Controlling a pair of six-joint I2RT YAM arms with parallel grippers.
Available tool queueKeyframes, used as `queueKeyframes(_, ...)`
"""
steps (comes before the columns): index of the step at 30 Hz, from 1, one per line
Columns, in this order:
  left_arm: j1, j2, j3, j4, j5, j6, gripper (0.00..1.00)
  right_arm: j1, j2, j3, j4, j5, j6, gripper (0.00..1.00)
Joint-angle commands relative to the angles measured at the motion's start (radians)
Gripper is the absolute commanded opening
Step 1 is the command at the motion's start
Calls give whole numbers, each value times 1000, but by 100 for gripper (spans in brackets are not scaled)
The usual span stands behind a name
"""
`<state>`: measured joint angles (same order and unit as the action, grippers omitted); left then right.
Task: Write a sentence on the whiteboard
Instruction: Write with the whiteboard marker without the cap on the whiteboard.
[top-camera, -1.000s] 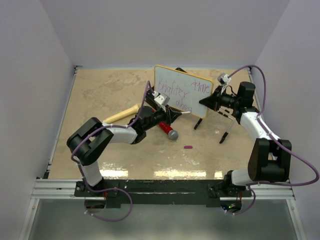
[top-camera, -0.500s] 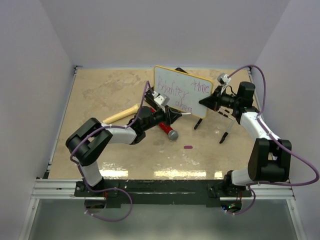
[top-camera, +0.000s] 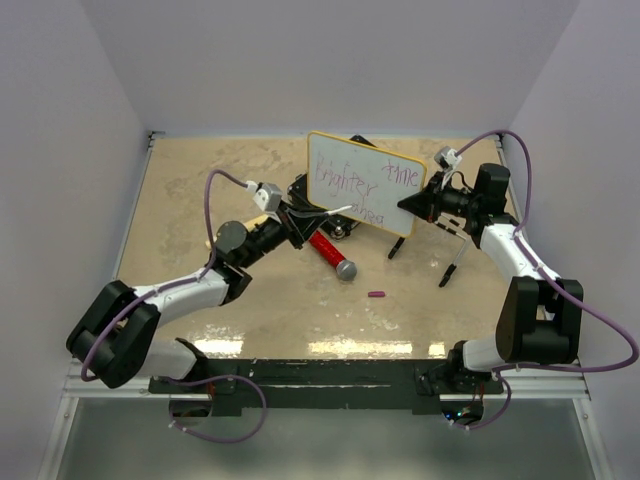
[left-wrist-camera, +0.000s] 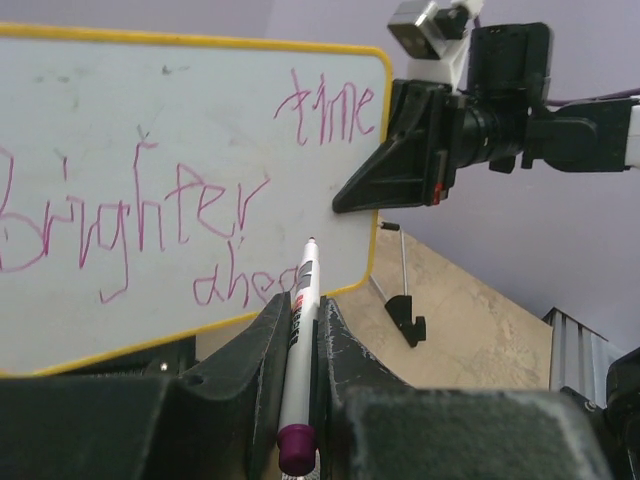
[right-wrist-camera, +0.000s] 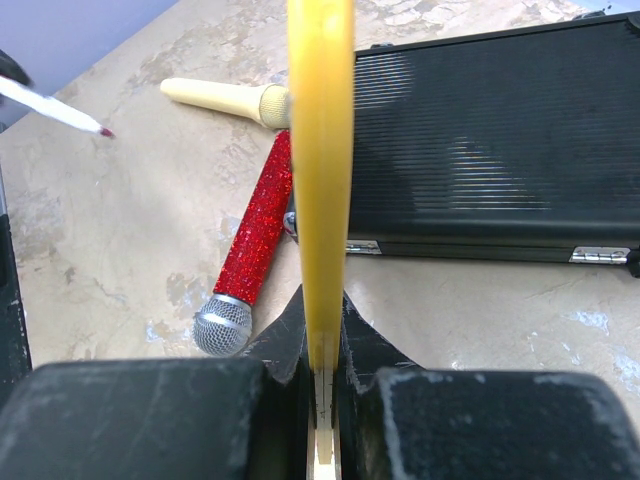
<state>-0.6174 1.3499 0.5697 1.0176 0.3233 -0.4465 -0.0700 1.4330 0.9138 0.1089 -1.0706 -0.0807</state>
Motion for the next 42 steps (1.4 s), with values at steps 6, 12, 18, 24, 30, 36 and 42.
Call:
queueKeyframes(6, 15, -3, -86, 78, 19, -52, 0, 7, -17, 2, 0, -29, -7, 0)
queueKeyframes(12, -28, -2, -97, 69, -30, -14, 0, 7, -13, 2, 0, -31, -7, 0)
queueKeyframes(18, -74, 28, -88, 76, -72, 12, 0, 7, -8, 3, 0, -34, -7, 0)
queueKeyframes(24, -125, 90, -44, 90, -121, 31, 0, 7, -6, 3, 0, -37, -8, 0)
queueKeyframes(30, -148, 163, -2, 104, -142, 26, 0, 6, -8, 5, 0, -40, -7, 0)
queueKeyframes(36, -159, 204, 27, 101, -150, 28, 0, 7, -6, 5, 0, -42, -7, 0)
queueKeyframes(42, -169, 230, 53, 93, -158, 31, 0, 7, -3, 5, 2, -42, -7, 0)
